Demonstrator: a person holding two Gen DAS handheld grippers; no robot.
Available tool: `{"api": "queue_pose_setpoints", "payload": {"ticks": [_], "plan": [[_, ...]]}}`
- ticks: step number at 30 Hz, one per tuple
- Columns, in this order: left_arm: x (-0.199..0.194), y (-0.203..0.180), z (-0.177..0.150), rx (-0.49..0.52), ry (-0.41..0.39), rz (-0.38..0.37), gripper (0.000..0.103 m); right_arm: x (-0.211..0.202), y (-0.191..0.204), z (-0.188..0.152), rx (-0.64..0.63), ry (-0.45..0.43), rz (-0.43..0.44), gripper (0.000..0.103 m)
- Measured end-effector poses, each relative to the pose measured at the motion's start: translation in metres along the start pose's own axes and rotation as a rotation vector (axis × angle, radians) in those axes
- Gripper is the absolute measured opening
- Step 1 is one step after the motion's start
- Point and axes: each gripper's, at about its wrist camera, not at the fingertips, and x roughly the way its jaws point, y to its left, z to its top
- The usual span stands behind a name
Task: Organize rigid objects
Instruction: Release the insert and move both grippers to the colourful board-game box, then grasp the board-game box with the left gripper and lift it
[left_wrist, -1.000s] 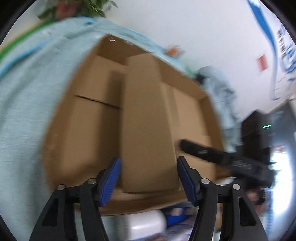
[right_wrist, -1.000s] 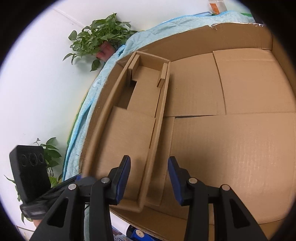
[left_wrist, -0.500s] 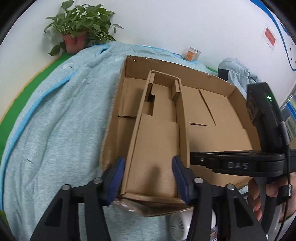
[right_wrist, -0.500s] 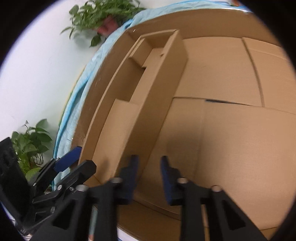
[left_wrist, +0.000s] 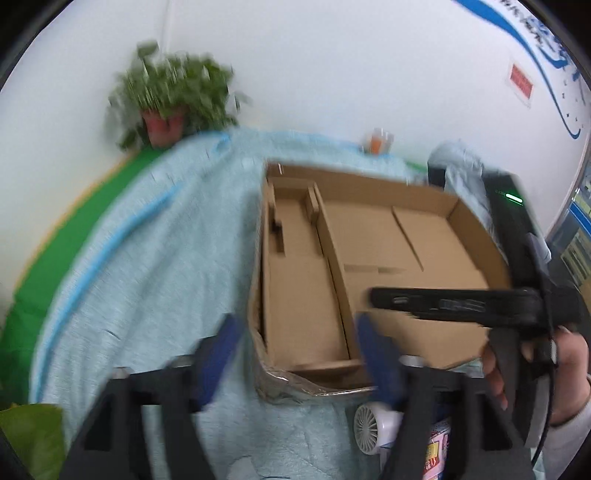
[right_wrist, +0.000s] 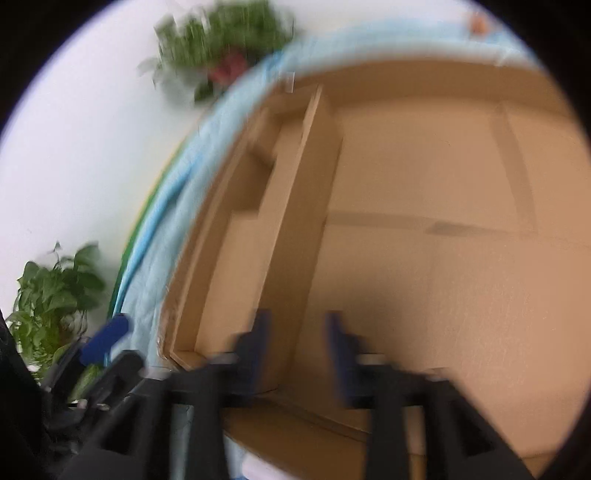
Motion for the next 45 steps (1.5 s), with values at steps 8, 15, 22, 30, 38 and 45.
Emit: {"api": "queue_pose_setpoints", "payload": {"ticks": [8,15,22,30,38,45], "plan": [[-0.062,-0.014,-0.019,0.011,-0.123,-0.022,0.102,-0.124,-0.009,-0.080,-0.094,-0.283,-0.198,0.101],[-0.090,-0.035,-0.044,0.008,-0.054,-0.201,0.014,-0.166,-0.014,-0.141,-0.114,-0.315,-0.260,0.014],[-0.108,-0.047,-0.075,-0.041,0.031,-0.279,0.102,-0.195,0.003,-0.187,-0.218,-0.381,-0.059,0.102],[-0.091,-0.050,-0.118,-0.092,0.190,-0.419,0.102,-0.163,0.029,-0.229,-0.265,-0.215,0.066,0.102],[-0.049,-0.063,-0.132,-0.079,0.324,-0.466,0.101,-0.121,0.034,-0.224,-0.221,-0.085,0.023,0.102],[-0.012,-0.076,-0.134,-0.055,0.408,-0.463,0.094,-0.092,0.031,-0.209,-0.186,0.004,-0.054,0.102]]}}
